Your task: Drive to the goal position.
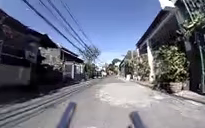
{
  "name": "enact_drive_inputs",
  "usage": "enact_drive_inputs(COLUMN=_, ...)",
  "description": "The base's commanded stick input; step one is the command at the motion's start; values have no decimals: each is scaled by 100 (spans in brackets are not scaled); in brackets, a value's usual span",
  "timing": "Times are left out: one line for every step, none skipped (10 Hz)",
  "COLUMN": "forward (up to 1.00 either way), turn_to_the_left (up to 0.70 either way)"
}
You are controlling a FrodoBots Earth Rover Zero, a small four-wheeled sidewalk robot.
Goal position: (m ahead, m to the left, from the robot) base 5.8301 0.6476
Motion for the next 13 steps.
enact_drive_inputs(forward=100, turn_to_the_left=0)
enact_drive_inputs(forward=100, turn_to_the_left=-14)
enact_drive_inputs(forward=100, turn_to_the_left=-35)
enact_drive_inputs(forward=100, turn_to_the_left=-40)
enact_drive_inputs(forward=100, turn_to_the_left=-40)
enact_drive_inputs(forward=100, turn_to_the_left=-40)
enact_drive_inputs(forward=100, turn_to_the_left=-40)
enact_drive_inputs(forward=100, turn_to_the_left=-36)
enact_drive_inputs(forward=100, turn_to_the_left=-25)
enact_drive_inputs(forward=100, turn_to_the_left=2)
enact_drive_inputs(forward=100, turn_to_the_left=12)
enact_drive_inputs(forward=100, turn_to_the_left=9)
enact_drive_inputs(forward=100, turn_to_the_left=3)
